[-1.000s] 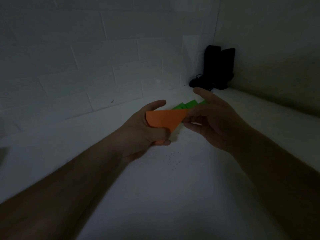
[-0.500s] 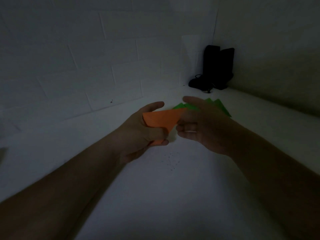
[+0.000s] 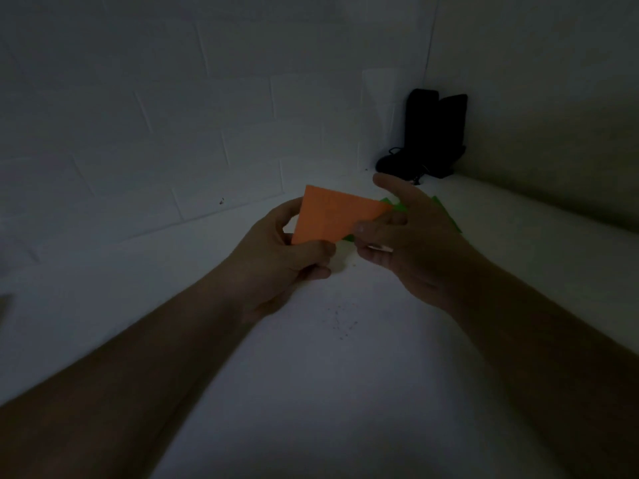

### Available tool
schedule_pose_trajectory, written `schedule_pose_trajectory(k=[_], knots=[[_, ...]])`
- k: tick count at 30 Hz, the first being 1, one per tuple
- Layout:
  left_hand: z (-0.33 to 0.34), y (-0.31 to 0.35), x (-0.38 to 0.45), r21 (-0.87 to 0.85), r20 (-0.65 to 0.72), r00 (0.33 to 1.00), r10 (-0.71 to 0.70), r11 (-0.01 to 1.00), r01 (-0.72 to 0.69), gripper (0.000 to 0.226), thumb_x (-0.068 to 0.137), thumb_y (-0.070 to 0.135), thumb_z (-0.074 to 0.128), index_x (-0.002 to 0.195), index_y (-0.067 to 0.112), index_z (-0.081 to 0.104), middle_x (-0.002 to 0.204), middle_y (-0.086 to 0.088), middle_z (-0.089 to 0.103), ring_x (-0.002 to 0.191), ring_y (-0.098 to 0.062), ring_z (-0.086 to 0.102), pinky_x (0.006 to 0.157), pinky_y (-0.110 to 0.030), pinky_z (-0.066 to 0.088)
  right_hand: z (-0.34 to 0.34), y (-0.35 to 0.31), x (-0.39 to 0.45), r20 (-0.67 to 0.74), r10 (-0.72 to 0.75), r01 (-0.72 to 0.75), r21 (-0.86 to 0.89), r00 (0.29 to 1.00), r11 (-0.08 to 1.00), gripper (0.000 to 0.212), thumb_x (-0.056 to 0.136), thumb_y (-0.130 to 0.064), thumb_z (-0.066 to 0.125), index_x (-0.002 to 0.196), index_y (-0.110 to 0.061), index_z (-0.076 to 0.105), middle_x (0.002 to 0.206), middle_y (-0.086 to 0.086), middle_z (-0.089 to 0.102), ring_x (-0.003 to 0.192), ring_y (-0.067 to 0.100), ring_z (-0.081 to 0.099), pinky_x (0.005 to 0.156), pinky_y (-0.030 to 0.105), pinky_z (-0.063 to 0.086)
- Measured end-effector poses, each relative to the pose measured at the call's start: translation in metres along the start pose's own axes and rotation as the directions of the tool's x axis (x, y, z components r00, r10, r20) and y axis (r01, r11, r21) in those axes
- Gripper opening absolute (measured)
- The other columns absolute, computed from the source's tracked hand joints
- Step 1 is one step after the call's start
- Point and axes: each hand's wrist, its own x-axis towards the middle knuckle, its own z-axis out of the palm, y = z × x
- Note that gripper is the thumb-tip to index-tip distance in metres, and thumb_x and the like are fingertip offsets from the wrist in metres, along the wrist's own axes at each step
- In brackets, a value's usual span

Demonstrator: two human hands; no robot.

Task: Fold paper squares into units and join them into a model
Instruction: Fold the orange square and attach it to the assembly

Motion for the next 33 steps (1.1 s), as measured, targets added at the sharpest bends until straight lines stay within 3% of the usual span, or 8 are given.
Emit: schedule_pose_trajectory(k=[7,10,14,18,23,27,30,33], knots=[[-0.003,0.001,0.001,-0.141,-0.100,0.995,0.030,0.989,-0.044,0.063,0.090,0.001,0.072,0.143,0.026,0.049,0.084,-0.011,0.073,0.077,-0.022,0.072,0.081,-0.036,0.062,-0.002,-0.004,0.001,0.020,0.085,-0.086,0.097,0.996,0.992,0.055,0.086,0.006,0.065,0.131,-0.024,0.059,0.083,0.009,0.068,0.075,0.019,0.067,0.081,0.039,0.057],[-0.008,0.000,0.004,-0.122,-0.141,0.989,0.037,0.991,-0.054,0.058,0.092,0.001,0.070,0.141,0.023,0.051,0.081,-0.010,0.071,0.076,-0.022,0.071,0.084,-0.037,0.062,-0.008,-0.004,0.001,0.069,0.136,-0.127,-0.112,0.988,0.985,0.039,0.087,-0.001,0.069,0.112,-0.031,0.069,0.088,0.002,0.077,0.083,0.021,0.073,0.081,0.039,0.058],[-0.014,-0.002,0.001,0.181,-0.134,0.980,0.145,0.976,-0.119,0.050,0.088,0.007,0.076,0.131,0.025,0.059,0.078,-0.004,0.074,0.078,-0.028,0.074,0.084,-0.041,0.063,-0.006,-0.002,0.003,0.065,0.131,-0.105,-0.307,0.989,0.946,0.023,0.090,-0.018,0.071,0.093,-0.040,0.068,0.095,-0.010,0.074,0.092,0.016,0.072,0.080,0.035,0.060],[-0.012,-0.005,-0.005,0.417,-0.071,0.960,0.271,0.882,-0.219,0.033,0.087,0.006,0.074,0.111,0.028,0.070,0.076,-0.003,0.073,0.068,-0.022,0.067,0.064,-0.031,0.053,-0.006,-0.002,0.000,0.054,0.031,-0.015,-0.286,0.998,0.958,0.024,0.091,-0.011,0.072,0.092,-0.034,0.067,0.092,-0.014,0.075,0.089,0.010,0.073,0.079,0.037,0.061],[-0.010,-0.005,-0.003,0.297,-0.061,0.960,0.272,0.923,-0.242,0.011,0.092,0.007,0.071,0.093,0.015,0.078,0.085,-0.024,0.069,0.070,-0.019,0.063,0.069,-0.030,0.054,-0.008,-0.002,-0.003,0.014,-0.072,0.073,-0.263,0.997,0.962,0.017,0.087,-0.003,0.074,0.092,-0.018,0.071,0.090,-0.005,0.079,0.090,0.015,0.076,0.083,0.042,0.062],[-0.009,-0.006,-0.001,0.193,-0.073,0.966,0.249,0.954,-0.231,0.006,0.095,0.009,0.069,0.097,0.008,0.074,0.071,-0.010,0.071,0.066,-0.021,0.066,0.074,-0.039,0.057,-0.003,0.000,-0.003,-0.004,-0.153,0.144,-0.326,0.988,0.934,0.016,0.086,-0.008,0.077,0.087,-0.023,0.072,0.088,-0.005,0.078,0.087,0.011,0.075,0.084,0.038,0.060],[-0.005,-0.007,-0.001,0.131,-0.090,0.963,0.253,0.962,-0.240,0.008,0.097,0.006,0.066,0.097,0.009,0.073,0.080,-0.011,0.076,0.074,-0.024,0.072,0.083,-0.040,0.062,-0.002,0.002,-0.003,-0.045,-0.298,0.246,-0.452,0.954,0.857,0.017,0.086,-0.011,0.078,0.083,-0.027,0.072,0.086,0.011,0.073,0.068,0.002,0.063,0.068,0.018,0.054],[-0.003,-0.006,-0.001,0.091,-0.103,0.954,0.282,0.958,-0.273,0.008,0.095,0.004,0.067,0.096,0.008,0.074,0.087,-0.015,0.077,0.082,-0.028,0.074,0.087,-0.044,0.062,-0.002,0.002,-0.003,-0.062,-0.360,0.291,-0.473,0.931,0.832,0.022,0.089,-0.014,0.076,0.080,-0.033,0.071,0.069,0.016,0.058,0.060,0.014,0.050,0.061,0.030,0.047]])
